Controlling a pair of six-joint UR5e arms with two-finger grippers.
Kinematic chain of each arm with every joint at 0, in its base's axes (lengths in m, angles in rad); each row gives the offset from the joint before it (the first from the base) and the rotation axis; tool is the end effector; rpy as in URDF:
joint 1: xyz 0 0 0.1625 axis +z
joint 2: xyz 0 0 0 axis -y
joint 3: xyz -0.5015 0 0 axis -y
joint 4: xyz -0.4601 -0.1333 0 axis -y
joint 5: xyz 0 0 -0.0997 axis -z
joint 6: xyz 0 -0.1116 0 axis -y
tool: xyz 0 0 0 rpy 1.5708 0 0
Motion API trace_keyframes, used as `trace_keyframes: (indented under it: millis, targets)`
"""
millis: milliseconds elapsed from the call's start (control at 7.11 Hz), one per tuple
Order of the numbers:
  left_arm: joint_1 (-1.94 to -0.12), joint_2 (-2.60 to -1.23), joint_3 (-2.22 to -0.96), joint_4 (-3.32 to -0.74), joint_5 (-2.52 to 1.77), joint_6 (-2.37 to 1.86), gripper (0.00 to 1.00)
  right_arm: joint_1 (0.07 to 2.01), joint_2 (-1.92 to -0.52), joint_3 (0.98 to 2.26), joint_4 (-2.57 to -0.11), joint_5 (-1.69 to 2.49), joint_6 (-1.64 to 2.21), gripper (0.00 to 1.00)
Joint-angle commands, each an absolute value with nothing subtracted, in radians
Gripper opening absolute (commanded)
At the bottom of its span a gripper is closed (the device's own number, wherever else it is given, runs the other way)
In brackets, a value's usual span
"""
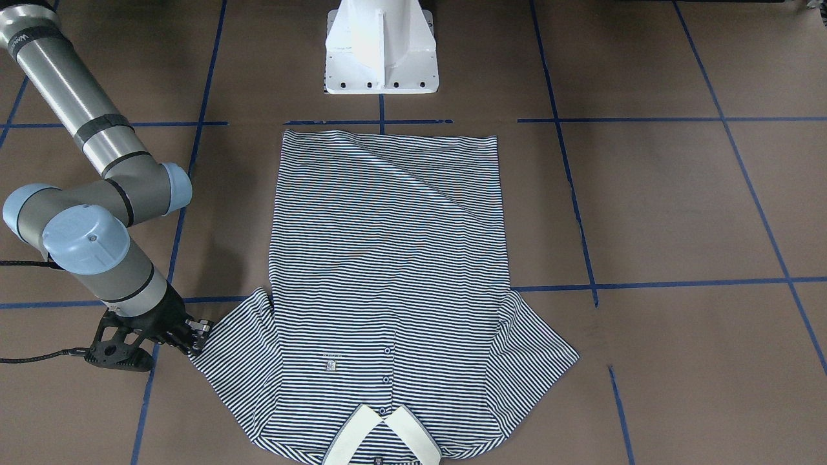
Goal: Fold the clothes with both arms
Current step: 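Move the right gripper to the striped polo's sleeve nearest it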
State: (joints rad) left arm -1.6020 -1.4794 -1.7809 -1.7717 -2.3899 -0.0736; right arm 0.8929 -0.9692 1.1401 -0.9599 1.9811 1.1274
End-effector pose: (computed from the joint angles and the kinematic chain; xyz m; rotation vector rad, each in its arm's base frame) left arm -0.0683 -0.5278 0.6484 0.2840 0.8176 0.0327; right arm -0.4828 -0.7412 0.5001 0.1723 -0.8475 0.2609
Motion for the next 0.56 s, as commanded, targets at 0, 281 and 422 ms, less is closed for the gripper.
trace_keyframes:
  millis: [0, 281, 422]
  targets:
    - [-1.601, -1.479, -1.781, -1.772, -2.390, -0.074, 1.00, 0.893, -0.966, 1.164, -0.962, 1.985, 1.129, 0.00]
    - [-1.601, -1.480, -1.781, -1.772, -2.390, -0.074, 1.00, 0.875, -0.938, 1.222, -0.986, 1.987, 1.223, 0.00]
    - [-1.601, -1.480, -1.779, -1.772, -2.390, -0.074, 1.00, 0.827, -0.870, 1.223, -0.991, 1.977, 1.353, 0.00]
